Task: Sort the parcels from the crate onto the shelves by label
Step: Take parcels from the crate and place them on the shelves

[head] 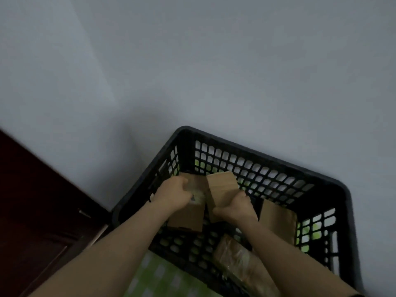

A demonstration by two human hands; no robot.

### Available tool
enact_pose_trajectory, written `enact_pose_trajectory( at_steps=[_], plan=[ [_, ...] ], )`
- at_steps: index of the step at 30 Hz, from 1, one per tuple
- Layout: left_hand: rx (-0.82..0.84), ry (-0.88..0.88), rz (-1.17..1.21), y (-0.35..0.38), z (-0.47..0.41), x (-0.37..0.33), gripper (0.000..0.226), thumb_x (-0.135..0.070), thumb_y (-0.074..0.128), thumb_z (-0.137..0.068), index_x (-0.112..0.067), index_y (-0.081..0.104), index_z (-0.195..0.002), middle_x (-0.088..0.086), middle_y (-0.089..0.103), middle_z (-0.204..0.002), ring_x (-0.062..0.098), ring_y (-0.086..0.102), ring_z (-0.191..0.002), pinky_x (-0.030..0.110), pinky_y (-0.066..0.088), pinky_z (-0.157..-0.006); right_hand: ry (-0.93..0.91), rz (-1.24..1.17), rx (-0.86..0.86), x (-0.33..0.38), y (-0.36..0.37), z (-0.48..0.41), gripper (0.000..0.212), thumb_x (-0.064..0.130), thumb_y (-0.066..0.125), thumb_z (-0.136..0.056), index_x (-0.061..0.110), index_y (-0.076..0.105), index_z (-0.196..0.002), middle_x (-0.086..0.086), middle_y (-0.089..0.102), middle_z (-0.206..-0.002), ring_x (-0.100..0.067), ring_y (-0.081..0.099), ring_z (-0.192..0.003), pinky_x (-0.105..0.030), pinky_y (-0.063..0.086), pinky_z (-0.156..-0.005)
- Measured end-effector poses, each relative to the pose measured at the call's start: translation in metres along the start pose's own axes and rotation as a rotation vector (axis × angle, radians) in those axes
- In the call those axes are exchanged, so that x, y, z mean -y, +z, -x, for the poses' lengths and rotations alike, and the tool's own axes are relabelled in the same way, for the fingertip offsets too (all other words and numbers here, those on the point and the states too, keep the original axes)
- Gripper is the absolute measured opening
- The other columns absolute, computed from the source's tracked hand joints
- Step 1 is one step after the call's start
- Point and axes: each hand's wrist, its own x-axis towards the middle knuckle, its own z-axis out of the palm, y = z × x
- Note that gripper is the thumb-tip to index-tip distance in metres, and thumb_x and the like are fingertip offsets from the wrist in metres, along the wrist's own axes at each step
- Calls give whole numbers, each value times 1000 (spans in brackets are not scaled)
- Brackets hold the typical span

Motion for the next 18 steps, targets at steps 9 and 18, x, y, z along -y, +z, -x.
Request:
enact_pose_trajectory(
  at_steps=[9, 18],
  plan=[
    [-194, -66, 1104, -49, 113, -54, 22, -15, 61, -89, -15, 63, -111, 6, 69, -103, 19, 64, -92, 31, 53, -76, -772, -145, -241, 62, -47, 136, 89, 34, 79, -66, 17, 30, -138, 0, 38, -130, -18, 35, -125, -31, 41, -101],
    [-479, -60, 1133, -125, 241, -9, 28, -10, 71, -82, -6, 65, -109, 8, 71, -98, 16, 68, -83, 21, 54, -58, -1254, -251, -73, 89, -37, 250, 61, 26, 54, -73, 23, 43, -134, 17, 40, -126, -2, 37, -120, -7, 31, -99]
  ],
)
